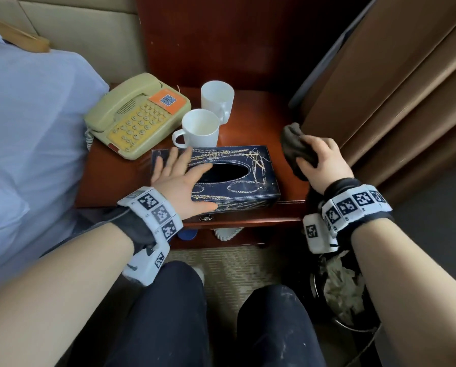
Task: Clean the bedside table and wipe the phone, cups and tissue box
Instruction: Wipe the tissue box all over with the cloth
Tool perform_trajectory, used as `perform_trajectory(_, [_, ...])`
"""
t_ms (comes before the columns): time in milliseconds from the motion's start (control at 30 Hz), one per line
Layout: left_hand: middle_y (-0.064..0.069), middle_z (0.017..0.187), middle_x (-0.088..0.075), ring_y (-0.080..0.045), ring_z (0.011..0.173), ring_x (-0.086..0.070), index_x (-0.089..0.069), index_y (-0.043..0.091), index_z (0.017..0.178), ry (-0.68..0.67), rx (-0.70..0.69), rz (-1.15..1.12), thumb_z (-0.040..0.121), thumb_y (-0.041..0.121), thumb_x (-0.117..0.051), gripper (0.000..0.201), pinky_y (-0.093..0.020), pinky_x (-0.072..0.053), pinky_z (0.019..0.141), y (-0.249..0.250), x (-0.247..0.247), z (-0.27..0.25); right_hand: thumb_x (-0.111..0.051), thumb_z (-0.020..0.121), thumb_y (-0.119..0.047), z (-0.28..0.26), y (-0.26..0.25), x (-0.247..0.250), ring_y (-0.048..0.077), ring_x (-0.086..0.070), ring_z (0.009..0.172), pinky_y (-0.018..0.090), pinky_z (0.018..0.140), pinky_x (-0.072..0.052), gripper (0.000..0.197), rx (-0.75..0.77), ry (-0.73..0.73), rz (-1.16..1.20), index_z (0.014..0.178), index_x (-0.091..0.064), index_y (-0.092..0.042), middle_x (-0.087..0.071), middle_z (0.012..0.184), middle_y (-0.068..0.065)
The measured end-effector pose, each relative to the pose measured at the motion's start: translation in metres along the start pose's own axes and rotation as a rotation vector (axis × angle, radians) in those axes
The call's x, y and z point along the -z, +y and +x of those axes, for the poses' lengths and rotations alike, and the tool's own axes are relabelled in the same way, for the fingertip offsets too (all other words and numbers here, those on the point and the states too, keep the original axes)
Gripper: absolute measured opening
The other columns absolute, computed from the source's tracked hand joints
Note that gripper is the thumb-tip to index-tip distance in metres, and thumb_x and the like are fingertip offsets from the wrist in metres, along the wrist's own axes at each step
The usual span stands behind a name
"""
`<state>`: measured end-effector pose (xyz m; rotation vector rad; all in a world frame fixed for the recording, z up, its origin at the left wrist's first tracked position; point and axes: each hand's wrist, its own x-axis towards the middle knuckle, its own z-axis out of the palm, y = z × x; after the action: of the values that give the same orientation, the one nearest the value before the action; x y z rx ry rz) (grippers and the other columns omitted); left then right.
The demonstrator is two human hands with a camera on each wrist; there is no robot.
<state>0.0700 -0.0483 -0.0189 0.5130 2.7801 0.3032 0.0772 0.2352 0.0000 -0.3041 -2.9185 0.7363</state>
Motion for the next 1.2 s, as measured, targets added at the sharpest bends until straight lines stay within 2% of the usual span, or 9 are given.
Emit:
perform_trajectory(167, [0.008,0.157,0.016,-0.025,0.144,0.02,-0.009,0.047,0.144,-0.138,-0.063,0.078,0.095,0.049,-0.038,0.057,-0.05,0.016,0.113,0.016,-0.008,0.01,-0.051,0.09,-0.016,-0.01,-0.011,-0.023,0.025,-0.041,0.13,0.029,0.108,-0.032,0.051,0.294,-0.291,-0.283,0.138,-0.041,-0.031,-0.029,0.151,-0.006])
perform_trajectory(367, [0.009,0.157,0.015,-0.024,0.144,0.02,-0.011,0.05,0.143,-0.131,-0.073,0.087,0.095,0.049,-0.036,0.054,-0.05,0.015,0.113,0.017,-0.007,0.009,-0.052,0.08,-0.011,-0.035,0.001,0.002,0.023,-0.053,0.121,0.028,0.104,-0.036,0.047,0.538,-0.457,-0.289,0.122,-0.061,-0.03,-0.05,0.138,-0.008])
perform_trajectory(533, [0.007,0.157,0.013,-0.022,0.144,0.018,-0.016,0.052,0.141,-0.126,-0.06,0.051,0.094,0.051,-0.039,0.053,-0.048,0.015,0.114,0.016,-0.007,0.01,-0.047,0.085,-0.012,0.002,0.001,0.006,0.015,-0.046,0.129,0.021,0.108,-0.028,0.046,0.34,-0.23,-0.204,0.129,-0.054,-0.025,-0.051,0.138,-0.002])
perform_trajectory(633, [0.008,0.158,0.013,-0.022,0.144,0.018,-0.017,0.052,0.141,-0.131,-0.057,0.053,0.093,0.051,-0.039,0.053,-0.048,0.015,0.114,0.017,-0.006,0.01,-0.048,0.087,-0.011,0.002,-0.014,-0.02,0.015,-0.036,0.136,0.019,0.111,-0.022,0.049,0.231,-0.324,-0.243,0.133,-0.048,-0.028,-0.038,0.147,-0.004])
perform_trajectory(800, [0.009,0.158,0.012,-0.021,0.145,0.018,-0.02,0.052,0.14,-0.123,-0.056,0.031,0.093,0.051,-0.041,0.052,-0.047,0.015,0.114,0.016,-0.005,0.011,-0.047,0.074,-0.01,-0.036,-0.016,-0.002,0.022,-0.053,0.122,0.028,0.106,-0.034,0.05,0.554,-0.511,-0.266,0.118,-0.064,-0.027,-0.052,0.137,-0.004])
perform_trajectory(867, [0.008,0.158,0.011,-0.021,0.145,0.017,-0.02,0.052,0.14,-0.118,-0.061,0.026,0.093,0.051,-0.042,0.052,-0.047,0.014,0.114,0.016,-0.005,0.01,-0.05,0.077,-0.007,-0.029,-0.019,0.014,0.015,-0.05,0.125,0.022,0.107,-0.03,0.048,0.531,-0.597,-0.257,0.119,-0.063,-0.027,-0.054,0.135,-0.006])
perform_trajectory(933, [0.008,0.158,0.01,-0.021,0.145,0.017,-0.021,0.052,0.14,-0.119,-0.066,0.021,0.092,0.051,-0.043,0.052,-0.047,0.014,0.114,0.015,-0.005,0.01,-0.048,0.082,-0.011,-0.009,-0.02,0.016,0.014,-0.047,0.127,0.018,0.107,-0.026,0.047,0.413,-0.425,-0.204,0.125,-0.058,-0.025,-0.053,0.136,-0.004])
perform_trajectory(1067, [0.009,0.158,0.01,-0.021,0.145,0.017,-0.022,0.05,0.14,-0.118,-0.059,0.014,0.092,0.051,-0.044,0.054,-0.047,0.014,0.114,0.015,-0.005,0.01,-0.046,0.089,-0.015,0.011,-0.032,-0.025,0.021,-0.039,0.133,0.028,0.113,-0.027,0.048,0.202,-0.308,-0.234,0.134,-0.047,-0.031,-0.039,0.147,-0.003])
perform_trajectory(1200, [0.008,0.158,0.011,-0.02,0.145,0.015,-0.015,0.033,0.148,-0.107,-0.049,0.056,0.09,0.053,-0.045,0.068,-0.049,0.011,0.116,0.014,-0.006,0.012,-0.047,0.084,-0.01,-0.02,-0.03,-0.027,0.025,-0.042,0.129,0.024,0.109,-0.024,0.051,0.388,-0.42,-0.282,0.13,-0.052,-0.033,-0.038,0.147,-0.009])
